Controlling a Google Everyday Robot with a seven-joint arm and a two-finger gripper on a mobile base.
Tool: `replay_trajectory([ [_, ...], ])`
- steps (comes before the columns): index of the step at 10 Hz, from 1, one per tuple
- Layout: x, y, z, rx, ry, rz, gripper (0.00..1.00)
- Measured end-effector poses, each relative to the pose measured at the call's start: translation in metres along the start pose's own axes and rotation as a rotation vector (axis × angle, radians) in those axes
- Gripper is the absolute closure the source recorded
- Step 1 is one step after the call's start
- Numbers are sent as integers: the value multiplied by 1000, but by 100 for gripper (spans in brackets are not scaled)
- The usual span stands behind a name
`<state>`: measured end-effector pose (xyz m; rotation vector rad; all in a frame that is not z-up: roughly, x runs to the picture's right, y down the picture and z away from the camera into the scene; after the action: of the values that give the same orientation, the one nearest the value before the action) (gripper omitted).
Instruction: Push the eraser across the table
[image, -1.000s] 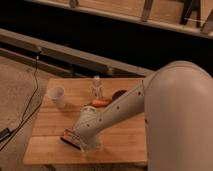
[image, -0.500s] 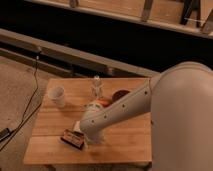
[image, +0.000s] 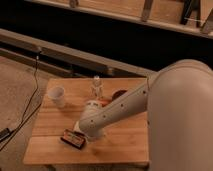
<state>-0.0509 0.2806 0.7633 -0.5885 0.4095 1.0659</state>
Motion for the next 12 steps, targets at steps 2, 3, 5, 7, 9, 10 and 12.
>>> replay_trajectory([
  [2,0,4,-1,16,-14,21,35],
  [3,2,6,0,13,-16,41,35],
  [5,7,13,5,-16,-14,91,35],
  [7,12,19,9,-41,-11,125,35],
  [9,8,28,8,-30,-28,100,35],
  [10,4,32,6,-15,-38,77,35],
  [12,-4,47,2,9,-58,24,35],
])
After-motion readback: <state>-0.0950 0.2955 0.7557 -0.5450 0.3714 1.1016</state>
